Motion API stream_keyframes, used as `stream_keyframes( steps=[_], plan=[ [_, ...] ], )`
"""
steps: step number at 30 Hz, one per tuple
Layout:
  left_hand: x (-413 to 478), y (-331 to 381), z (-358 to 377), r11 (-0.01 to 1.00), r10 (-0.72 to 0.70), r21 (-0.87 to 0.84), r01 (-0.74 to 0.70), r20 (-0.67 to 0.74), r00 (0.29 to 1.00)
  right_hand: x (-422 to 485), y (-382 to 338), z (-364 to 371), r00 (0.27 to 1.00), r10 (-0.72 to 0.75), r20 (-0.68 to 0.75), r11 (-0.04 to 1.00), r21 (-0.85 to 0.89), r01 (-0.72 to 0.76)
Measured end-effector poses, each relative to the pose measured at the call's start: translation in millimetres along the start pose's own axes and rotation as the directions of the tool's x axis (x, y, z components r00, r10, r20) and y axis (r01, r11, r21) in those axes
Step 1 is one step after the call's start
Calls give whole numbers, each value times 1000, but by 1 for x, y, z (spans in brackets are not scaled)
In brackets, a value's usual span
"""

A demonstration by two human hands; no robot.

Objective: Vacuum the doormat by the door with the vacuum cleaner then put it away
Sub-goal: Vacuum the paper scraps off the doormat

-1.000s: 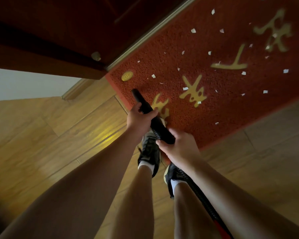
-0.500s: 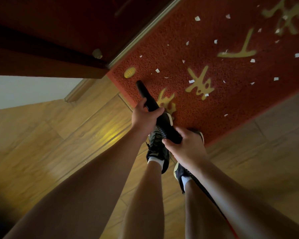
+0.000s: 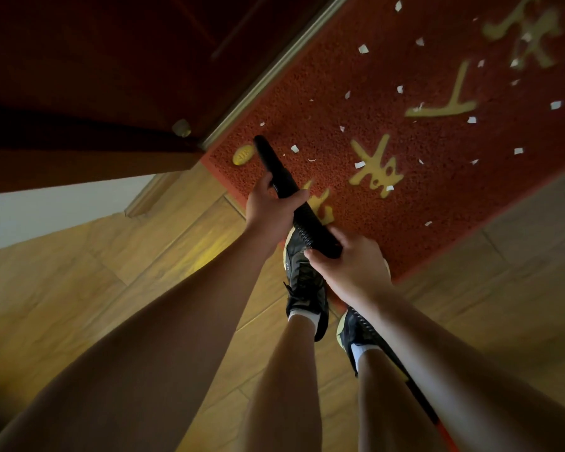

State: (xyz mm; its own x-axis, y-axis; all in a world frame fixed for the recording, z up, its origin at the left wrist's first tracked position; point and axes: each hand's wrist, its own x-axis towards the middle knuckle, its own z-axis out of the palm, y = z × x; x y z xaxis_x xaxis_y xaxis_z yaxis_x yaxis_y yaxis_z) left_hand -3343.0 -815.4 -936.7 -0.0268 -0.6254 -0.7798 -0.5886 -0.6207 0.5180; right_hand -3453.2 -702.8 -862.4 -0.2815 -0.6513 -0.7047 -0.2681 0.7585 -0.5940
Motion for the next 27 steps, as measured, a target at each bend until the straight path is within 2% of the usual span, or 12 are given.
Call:
stream_keyframes(
  steps=[18, 27],
  plan=[
    [12, 14, 4, 996, 21, 85, -24, 35, 999, 14, -2, -4, 999, 34, -12, 999, -17, -34],
    [4, -1, 10, 996, -17, 93, 13, 37, 999, -2, 2, -8, 1000, 31, 2, 999, 23, -31]
  ],
)
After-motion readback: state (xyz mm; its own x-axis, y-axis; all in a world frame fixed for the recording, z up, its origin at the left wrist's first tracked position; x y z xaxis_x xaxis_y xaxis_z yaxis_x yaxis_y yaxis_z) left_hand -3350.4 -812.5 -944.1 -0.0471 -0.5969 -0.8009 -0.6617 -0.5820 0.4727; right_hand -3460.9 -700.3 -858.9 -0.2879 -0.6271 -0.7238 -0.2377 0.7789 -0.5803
